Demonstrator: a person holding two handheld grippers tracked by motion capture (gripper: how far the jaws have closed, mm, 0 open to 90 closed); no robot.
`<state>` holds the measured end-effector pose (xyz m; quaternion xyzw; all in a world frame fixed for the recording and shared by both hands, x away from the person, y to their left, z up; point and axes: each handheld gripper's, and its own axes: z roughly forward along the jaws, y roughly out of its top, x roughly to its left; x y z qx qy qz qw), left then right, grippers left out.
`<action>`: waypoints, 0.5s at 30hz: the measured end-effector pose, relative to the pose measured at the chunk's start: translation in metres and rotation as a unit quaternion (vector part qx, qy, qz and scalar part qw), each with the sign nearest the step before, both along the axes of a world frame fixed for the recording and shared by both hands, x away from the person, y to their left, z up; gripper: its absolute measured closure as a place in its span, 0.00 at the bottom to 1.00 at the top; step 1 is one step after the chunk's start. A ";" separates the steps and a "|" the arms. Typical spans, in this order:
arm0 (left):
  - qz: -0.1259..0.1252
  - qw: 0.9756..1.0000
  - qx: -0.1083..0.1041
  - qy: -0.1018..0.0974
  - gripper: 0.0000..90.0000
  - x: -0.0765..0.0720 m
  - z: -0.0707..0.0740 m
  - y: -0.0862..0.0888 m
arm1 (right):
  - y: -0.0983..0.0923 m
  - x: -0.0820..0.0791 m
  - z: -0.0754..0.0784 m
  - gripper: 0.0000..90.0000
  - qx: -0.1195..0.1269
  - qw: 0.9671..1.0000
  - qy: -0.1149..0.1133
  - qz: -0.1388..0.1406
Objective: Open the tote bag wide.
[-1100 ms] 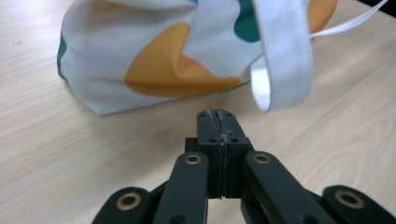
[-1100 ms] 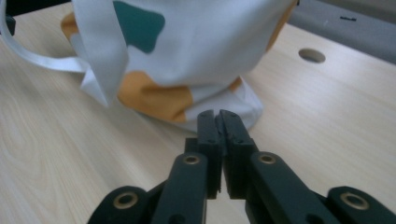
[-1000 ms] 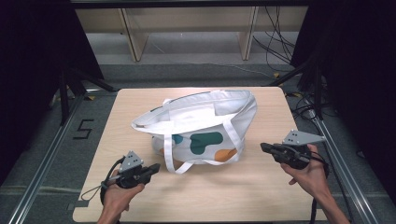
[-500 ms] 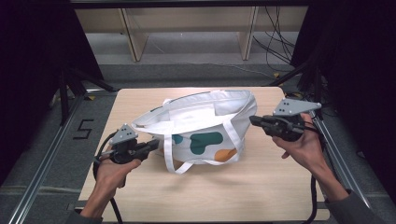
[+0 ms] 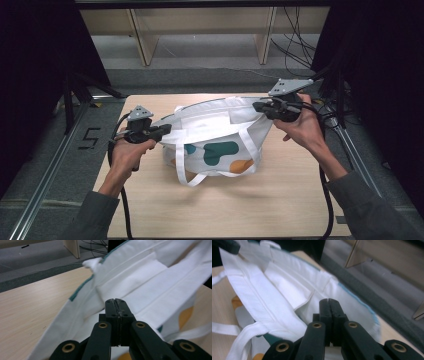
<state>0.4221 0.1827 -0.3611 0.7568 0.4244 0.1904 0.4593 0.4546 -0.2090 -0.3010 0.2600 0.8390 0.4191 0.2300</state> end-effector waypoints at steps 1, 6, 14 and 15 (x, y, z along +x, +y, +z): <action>0.005 1.000 -0.007 0.008 0.98 0.005 -0.006 0.001 | 0.002 0.005 -0.007 1.00 -0.008 1.000 0.004 0.003; 0.019 0.998 -0.022 0.050 0.98 0.027 -0.045 0.001 | 0.002 0.021 -0.051 1.00 -0.050 0.997 0.055 -0.017; 0.032 0.994 -0.038 0.100 0.99 0.039 -0.087 0.006 | -0.006 0.033 -0.118 1.00 -0.056 0.990 0.121 -0.040; 0.036 0.993 -0.050 0.101 0.99 0.040 -0.090 0.005 | -0.006 0.034 -0.123 1.00 -0.056 0.988 0.134 -0.046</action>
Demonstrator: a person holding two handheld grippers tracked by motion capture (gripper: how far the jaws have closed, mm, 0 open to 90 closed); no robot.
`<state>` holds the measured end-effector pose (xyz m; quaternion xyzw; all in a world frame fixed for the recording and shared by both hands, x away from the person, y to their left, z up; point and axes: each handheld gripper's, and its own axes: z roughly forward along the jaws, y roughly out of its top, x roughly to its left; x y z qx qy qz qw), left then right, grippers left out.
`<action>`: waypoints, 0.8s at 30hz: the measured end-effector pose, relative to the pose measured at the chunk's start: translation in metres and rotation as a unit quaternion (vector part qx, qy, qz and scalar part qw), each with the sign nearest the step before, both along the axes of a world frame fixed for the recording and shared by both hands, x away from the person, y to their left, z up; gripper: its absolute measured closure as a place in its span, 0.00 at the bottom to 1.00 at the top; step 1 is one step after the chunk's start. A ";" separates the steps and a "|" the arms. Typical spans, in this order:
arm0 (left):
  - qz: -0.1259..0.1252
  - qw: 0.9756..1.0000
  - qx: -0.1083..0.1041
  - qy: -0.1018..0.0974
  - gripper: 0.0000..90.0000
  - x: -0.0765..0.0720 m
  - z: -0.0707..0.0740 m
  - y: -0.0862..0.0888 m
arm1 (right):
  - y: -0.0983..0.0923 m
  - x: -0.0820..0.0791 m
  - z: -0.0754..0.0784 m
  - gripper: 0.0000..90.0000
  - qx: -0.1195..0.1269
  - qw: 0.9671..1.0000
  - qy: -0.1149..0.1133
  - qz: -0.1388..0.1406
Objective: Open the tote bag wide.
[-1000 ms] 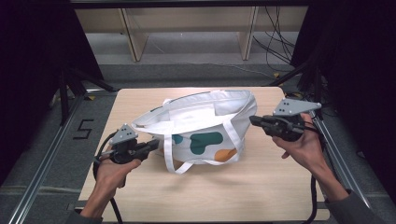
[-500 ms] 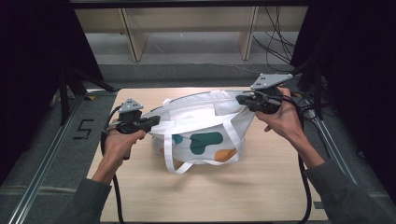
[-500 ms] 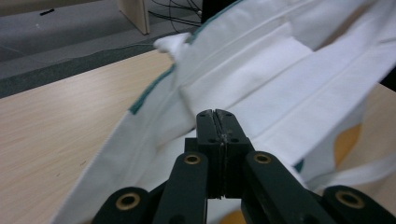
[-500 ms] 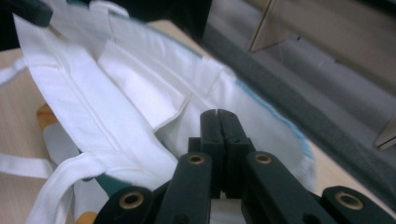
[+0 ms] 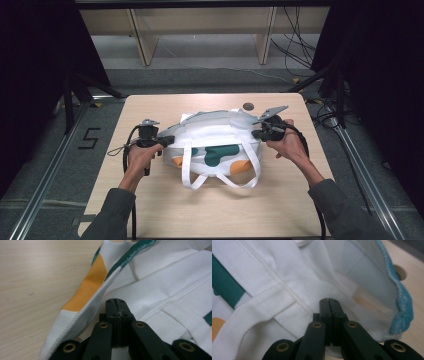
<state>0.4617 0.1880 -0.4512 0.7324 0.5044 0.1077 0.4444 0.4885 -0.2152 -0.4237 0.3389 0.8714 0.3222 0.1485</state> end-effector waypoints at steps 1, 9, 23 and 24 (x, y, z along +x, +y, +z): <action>0.001 1.000 -0.008 0.004 0.99 0.002 -0.006 0.002 | 0.002 0.003 -0.014 1.00 0.000 1.000 0.018 -0.009; 0.000 1.000 0.019 0.004 0.99 0.002 0.003 0.000 | 0.011 0.004 -0.015 1.00 -0.032 0.999 0.005 0.007; -0.065 0.996 0.051 0.019 0.97 0.043 0.034 -0.065 | 0.054 0.029 0.010 1.00 -0.011 0.998 -0.005 0.058; -0.063 0.996 0.051 0.031 0.98 0.051 0.031 -0.069 | 0.049 0.023 0.010 1.00 0.000 0.997 0.009 0.077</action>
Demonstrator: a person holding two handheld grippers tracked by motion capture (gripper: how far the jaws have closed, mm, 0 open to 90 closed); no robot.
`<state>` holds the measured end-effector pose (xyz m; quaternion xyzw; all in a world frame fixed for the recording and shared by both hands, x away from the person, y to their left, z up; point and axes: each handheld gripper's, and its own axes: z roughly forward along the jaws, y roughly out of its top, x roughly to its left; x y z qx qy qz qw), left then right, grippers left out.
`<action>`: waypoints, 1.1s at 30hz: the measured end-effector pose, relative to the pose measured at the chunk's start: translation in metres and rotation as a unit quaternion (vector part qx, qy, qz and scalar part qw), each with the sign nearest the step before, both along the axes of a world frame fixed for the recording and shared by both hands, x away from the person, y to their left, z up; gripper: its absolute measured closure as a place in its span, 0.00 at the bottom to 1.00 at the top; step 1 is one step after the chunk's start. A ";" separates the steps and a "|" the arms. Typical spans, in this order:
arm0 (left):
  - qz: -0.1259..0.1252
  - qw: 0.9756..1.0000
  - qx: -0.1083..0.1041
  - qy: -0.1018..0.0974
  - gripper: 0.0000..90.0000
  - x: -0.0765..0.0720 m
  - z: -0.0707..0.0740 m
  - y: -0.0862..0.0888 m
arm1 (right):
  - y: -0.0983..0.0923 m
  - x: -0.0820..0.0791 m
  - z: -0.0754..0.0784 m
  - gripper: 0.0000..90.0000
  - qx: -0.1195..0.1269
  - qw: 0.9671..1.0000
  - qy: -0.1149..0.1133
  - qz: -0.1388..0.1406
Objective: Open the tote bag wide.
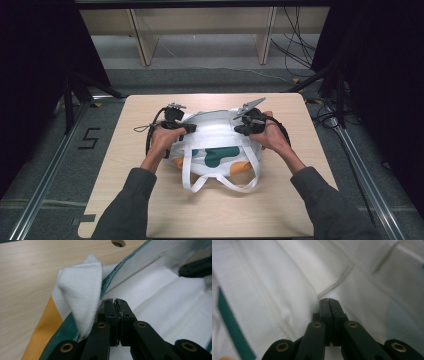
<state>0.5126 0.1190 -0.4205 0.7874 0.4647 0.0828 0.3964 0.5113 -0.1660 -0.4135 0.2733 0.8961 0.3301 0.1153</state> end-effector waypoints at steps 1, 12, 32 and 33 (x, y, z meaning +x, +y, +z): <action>0.000 1.000 0.000 0.000 0.98 0.000 0.000 0.000 | -0.002 -0.004 0.001 1.00 0.001 1.000 0.005 0.010; 0.035 0.999 0.006 0.018 0.99 0.014 -0.010 0.002 | -0.006 -0.079 -0.028 1.00 -0.043 0.991 0.060 0.112; -0.066 0.996 0.055 0.013 0.96 -0.064 -0.023 0.014 | 0.053 0.014 -0.007 1.00 -0.060 0.997 -0.053 0.003; -0.073 0.995 0.067 0.013 0.97 -0.071 -0.025 0.015 | 0.052 0.023 -0.008 1.00 -0.054 0.997 -0.054 -0.012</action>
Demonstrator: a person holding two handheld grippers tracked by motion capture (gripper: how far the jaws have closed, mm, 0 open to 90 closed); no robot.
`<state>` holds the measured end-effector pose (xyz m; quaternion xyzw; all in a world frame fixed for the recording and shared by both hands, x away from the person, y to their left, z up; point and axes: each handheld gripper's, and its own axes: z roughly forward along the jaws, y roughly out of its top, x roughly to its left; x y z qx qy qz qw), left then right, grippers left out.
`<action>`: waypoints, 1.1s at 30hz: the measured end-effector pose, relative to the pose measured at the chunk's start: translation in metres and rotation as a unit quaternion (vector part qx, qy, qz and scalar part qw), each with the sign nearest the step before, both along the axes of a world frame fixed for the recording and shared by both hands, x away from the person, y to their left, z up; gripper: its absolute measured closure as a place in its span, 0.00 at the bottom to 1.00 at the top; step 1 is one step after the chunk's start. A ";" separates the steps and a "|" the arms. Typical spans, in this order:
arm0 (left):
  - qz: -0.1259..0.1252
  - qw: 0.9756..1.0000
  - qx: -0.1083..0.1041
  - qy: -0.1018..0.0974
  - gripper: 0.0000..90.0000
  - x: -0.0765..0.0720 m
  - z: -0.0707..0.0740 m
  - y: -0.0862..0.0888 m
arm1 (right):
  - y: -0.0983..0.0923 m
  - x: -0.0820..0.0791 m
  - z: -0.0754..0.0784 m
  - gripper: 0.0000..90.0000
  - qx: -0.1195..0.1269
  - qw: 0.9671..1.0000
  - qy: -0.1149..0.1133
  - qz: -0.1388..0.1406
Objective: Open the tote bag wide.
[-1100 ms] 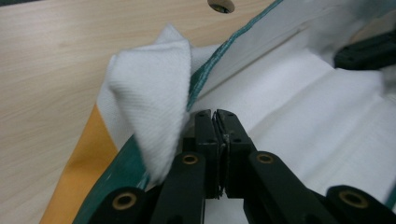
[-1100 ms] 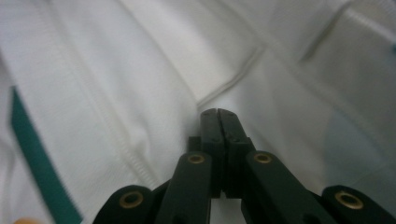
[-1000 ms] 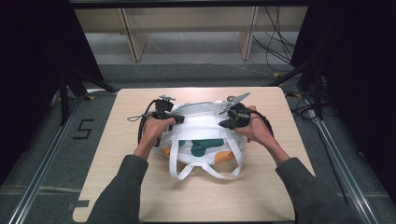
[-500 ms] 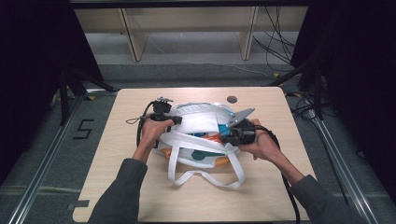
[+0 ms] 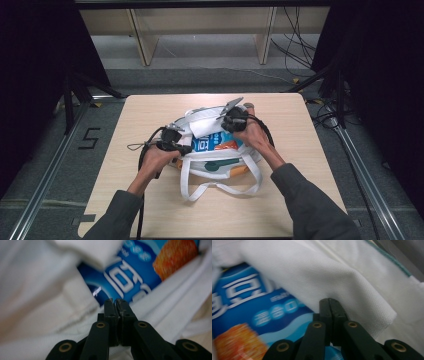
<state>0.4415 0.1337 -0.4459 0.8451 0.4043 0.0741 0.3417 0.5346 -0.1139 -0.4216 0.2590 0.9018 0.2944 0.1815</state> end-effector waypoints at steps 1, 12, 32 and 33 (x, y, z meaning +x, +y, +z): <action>-0.004 1.000 0.001 -0.006 0.98 -0.008 -0.005 0.002 | -0.004 0.022 -0.001 1.00 0.000 1.000 0.008 -0.028; -0.006 1.000 0.001 -0.022 0.99 -0.019 -0.010 0.002 | -0.035 0.061 -0.031 1.00 0.006 0.987 0.123 -0.105; 0.086 0.994 0.063 -0.008 0.99 0.103 0.010 -0.048 | -0.057 -0.077 0.000 1.00 0.018 0.990 0.101 0.094; 0.092 0.994 0.055 -0.003 0.99 0.105 0.010 -0.046 | -0.062 -0.086 -0.006 1.00 0.014 0.989 0.106 0.100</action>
